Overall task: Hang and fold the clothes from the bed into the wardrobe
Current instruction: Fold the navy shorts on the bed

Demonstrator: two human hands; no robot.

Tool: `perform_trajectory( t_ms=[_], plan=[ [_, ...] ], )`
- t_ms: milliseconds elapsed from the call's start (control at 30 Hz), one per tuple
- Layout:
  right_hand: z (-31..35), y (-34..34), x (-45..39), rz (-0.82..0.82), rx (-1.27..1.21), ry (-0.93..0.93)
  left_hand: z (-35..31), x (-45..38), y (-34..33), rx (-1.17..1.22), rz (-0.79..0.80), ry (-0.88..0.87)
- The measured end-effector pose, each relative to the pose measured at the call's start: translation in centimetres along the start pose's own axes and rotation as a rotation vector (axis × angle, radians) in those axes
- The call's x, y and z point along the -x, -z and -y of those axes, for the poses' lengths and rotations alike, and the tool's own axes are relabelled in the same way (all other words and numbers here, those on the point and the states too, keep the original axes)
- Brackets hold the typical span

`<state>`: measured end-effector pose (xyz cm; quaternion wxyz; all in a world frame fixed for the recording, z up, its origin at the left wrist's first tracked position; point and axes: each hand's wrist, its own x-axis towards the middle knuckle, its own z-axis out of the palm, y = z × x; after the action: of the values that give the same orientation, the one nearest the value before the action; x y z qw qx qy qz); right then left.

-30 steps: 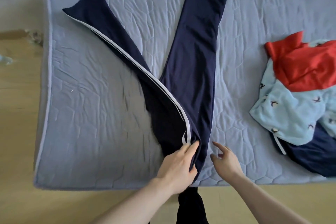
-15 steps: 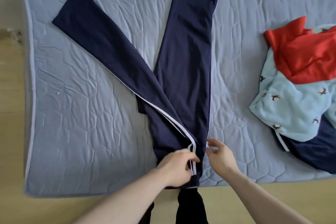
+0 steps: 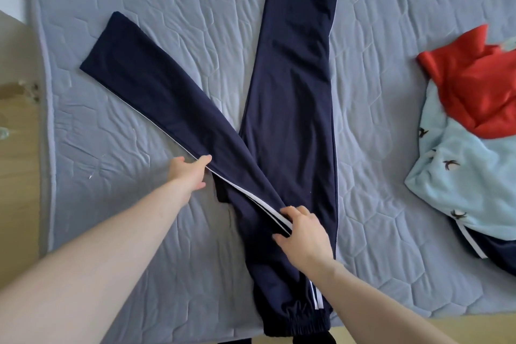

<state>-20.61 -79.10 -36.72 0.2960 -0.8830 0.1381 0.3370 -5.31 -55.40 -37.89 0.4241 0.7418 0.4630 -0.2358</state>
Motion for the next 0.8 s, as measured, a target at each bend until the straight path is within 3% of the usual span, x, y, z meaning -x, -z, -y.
perform_trajectory(
  t_ms=[67, 233, 400, 533, 667, 800],
  plan=[
    [-0.3, -0.2, -0.5, -0.043, 0.004, -0.015, -1.0, -1.0, -0.7, 0.111, 0.026, -0.017],
    [-1.1, 1.0, 0.1, -0.074, -0.46, -0.137, -6.4, 0.5, -2.7, 0.301, -0.047, -0.149],
    [-1.3, 3.1, 0.8, -0.097, -0.588, -0.148, -13.4, 5.6, -6.1, 0.018, -0.085, -0.633],
    [-2.1, 3.8, 0.2, -0.161, -0.575, -0.258, -16.7, 8.1, -10.4, -0.287, 0.051, -0.908],
    [-3.7, 4.1, -0.1, -0.141, -0.455, -0.395, -17.2, 7.8, -13.6, -0.431, 0.342, -0.914],
    [-5.9, 4.1, -0.8, -0.118, -0.343, -0.437, -15.0, 4.4, -11.2, -0.504, 0.159, -0.866]
  ],
)
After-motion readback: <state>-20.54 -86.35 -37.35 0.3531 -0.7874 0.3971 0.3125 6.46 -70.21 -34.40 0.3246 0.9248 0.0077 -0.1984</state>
